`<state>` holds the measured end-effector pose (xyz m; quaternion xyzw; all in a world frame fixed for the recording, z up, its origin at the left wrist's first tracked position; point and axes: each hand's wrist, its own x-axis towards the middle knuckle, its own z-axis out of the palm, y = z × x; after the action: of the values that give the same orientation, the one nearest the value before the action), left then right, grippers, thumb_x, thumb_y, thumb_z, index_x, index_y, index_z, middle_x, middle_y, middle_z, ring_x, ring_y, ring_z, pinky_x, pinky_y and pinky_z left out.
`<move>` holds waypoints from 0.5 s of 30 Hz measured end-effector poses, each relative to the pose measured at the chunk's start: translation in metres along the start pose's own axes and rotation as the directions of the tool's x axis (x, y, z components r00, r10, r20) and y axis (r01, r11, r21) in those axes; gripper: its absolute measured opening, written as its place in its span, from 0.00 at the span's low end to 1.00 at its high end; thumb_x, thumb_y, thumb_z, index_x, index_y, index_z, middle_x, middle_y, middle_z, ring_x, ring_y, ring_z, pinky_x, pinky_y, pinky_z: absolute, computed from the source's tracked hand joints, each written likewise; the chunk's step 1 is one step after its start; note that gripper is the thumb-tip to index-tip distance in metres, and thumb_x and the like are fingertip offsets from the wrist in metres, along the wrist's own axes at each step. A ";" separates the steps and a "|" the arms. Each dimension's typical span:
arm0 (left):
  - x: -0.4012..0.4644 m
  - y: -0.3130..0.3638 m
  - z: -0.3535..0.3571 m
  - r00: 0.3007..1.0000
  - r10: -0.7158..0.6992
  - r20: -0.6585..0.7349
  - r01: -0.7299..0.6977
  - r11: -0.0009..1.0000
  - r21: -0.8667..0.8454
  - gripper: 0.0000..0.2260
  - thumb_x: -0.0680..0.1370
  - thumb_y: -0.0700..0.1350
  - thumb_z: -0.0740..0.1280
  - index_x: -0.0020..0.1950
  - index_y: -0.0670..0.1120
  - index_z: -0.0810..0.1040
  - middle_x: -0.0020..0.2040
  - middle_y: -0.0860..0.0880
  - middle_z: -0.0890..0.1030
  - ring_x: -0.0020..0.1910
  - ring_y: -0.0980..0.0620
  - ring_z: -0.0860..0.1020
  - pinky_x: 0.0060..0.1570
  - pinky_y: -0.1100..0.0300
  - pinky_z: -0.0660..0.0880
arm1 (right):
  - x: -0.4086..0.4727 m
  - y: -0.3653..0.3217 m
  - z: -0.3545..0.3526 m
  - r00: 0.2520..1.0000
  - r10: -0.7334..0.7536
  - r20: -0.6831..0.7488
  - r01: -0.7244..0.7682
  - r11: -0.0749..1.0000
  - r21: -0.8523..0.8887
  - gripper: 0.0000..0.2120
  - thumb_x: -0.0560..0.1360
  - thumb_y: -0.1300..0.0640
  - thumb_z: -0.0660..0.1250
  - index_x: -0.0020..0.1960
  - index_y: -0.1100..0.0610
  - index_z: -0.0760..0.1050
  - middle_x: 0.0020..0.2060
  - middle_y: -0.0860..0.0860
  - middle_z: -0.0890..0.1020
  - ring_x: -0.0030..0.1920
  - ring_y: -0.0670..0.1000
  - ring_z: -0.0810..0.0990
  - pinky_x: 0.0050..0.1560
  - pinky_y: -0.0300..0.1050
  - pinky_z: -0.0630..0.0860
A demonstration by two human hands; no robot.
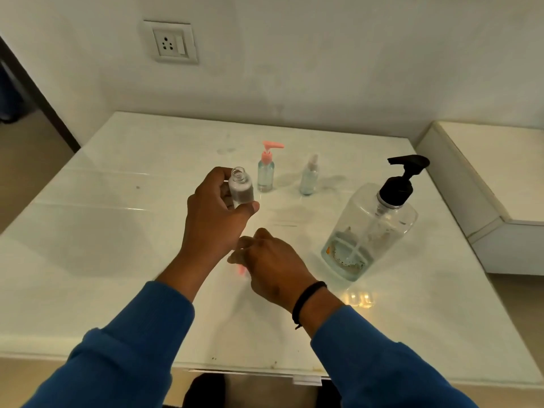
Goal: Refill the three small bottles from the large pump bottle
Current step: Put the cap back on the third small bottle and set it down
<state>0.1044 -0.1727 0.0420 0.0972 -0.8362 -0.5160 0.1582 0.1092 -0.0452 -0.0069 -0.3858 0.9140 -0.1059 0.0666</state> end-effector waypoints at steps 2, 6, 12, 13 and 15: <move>-0.001 0.001 0.002 1.000 -0.002 0.016 0.002 1.000 0.004 0.22 0.70 0.43 0.80 0.61 0.50 0.77 0.53 0.54 0.84 0.50 0.55 0.82 0.46 0.69 0.74 | 0.001 0.002 0.007 0.999 -0.006 -0.046 0.005 1.000 -0.011 0.19 0.79 0.67 0.67 0.68 0.54 0.78 0.64 0.51 0.78 0.58 0.56 0.72 0.46 0.48 0.72; -0.004 0.003 0.004 1.000 0.000 0.025 0.001 1.000 -0.014 0.22 0.70 0.42 0.80 0.61 0.50 0.78 0.52 0.53 0.85 0.51 0.52 0.83 0.50 0.62 0.78 | 0.004 0.004 0.008 0.992 0.020 -0.128 -0.020 1.000 0.004 0.16 0.78 0.69 0.68 0.63 0.57 0.80 0.57 0.53 0.80 0.54 0.56 0.73 0.44 0.49 0.74; -0.017 0.026 -0.003 0.998 0.056 -0.010 -0.056 0.993 -0.101 0.20 0.71 0.42 0.79 0.60 0.51 0.79 0.51 0.54 0.85 0.51 0.51 0.84 0.53 0.51 0.82 | -0.004 0.003 -0.002 0.910 0.137 -0.390 -0.110 0.990 0.091 0.11 0.76 0.65 0.72 0.55 0.52 0.82 0.50 0.47 0.83 0.48 0.52 0.75 0.37 0.45 0.76; -0.019 0.034 -0.008 0.997 0.074 -0.018 -0.075 0.990 -0.116 0.20 0.71 0.42 0.79 0.61 0.51 0.80 0.51 0.54 0.85 0.50 0.51 0.84 0.53 0.50 0.82 | -0.007 -0.001 -0.009 0.890 0.156 -0.428 -0.116 0.986 0.117 0.11 0.77 0.63 0.71 0.57 0.51 0.82 0.51 0.47 0.83 0.49 0.51 0.75 0.39 0.45 0.77; -0.020 0.049 -0.019 0.994 0.105 -0.029 -0.108 0.985 -0.138 0.21 0.71 0.43 0.79 0.62 0.51 0.79 0.52 0.53 0.85 0.50 0.51 0.84 0.53 0.48 0.83 | -0.011 -0.010 -0.021 0.844 0.209 -0.495 -0.126 0.972 0.196 0.10 0.79 0.62 0.70 0.58 0.52 0.82 0.53 0.47 0.83 0.52 0.51 0.75 0.44 0.42 0.73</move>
<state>0.1305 -0.1603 0.0904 0.0466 -0.8003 -0.5630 0.2009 0.1196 -0.0405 0.0164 -0.2559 0.9179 -0.2693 -0.1397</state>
